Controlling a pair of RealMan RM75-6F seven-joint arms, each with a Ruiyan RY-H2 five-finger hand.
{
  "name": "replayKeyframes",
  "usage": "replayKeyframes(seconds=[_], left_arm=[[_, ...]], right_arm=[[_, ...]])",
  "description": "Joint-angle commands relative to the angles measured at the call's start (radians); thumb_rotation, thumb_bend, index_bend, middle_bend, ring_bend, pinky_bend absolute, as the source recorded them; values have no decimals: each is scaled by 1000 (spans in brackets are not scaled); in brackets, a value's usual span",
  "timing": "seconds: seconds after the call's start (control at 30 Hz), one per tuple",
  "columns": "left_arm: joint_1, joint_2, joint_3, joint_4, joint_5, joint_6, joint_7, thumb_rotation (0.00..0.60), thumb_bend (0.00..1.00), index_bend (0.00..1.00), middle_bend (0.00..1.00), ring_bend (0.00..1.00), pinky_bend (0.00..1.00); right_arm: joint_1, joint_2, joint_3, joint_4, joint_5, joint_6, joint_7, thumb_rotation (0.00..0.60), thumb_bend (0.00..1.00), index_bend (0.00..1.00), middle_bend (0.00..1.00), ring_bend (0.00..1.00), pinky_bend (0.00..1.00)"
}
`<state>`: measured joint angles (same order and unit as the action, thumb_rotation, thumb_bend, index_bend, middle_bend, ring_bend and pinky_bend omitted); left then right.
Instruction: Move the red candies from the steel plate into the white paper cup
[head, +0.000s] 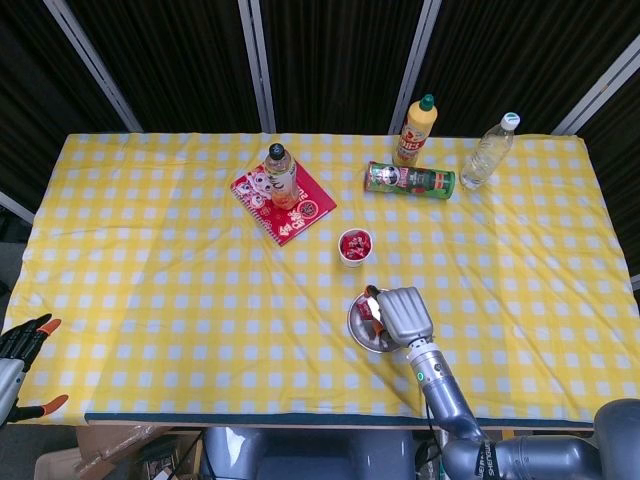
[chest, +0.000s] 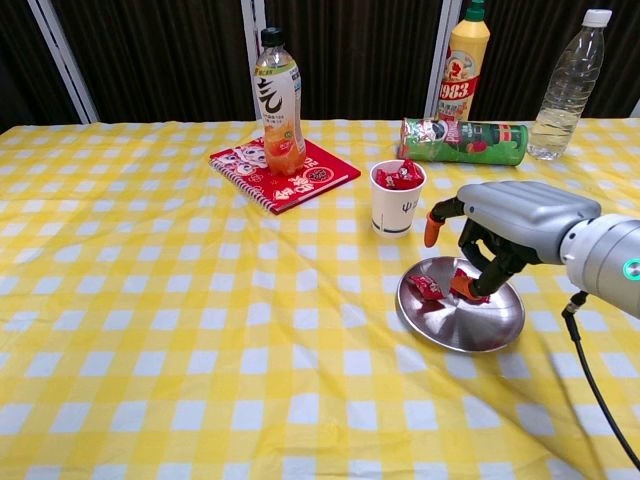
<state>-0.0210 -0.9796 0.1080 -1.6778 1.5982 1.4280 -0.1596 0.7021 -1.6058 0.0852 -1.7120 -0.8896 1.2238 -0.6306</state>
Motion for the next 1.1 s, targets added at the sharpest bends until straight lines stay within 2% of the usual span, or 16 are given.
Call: replayKeyframes(seconds=[0.03,0.43,1.1], left_arm=[[0,0,0,1,-1,-1,-1,600,71,0,0,0,0],[-3,1,0,0,-4,-7,-3,600,71,0,0,0,0],[-4,2,0,2,-4,-9,-6,600,72,0,0,0,0]], right_arm=[[-5,-11,2,25,13,-14,2,600,404,366,789,831,989],[-13,-45,10,134,42,-64,14,600,404,386,789,831,989],[-32,-76,15,214,37,-97,17,600,409,584,789,831,989]])
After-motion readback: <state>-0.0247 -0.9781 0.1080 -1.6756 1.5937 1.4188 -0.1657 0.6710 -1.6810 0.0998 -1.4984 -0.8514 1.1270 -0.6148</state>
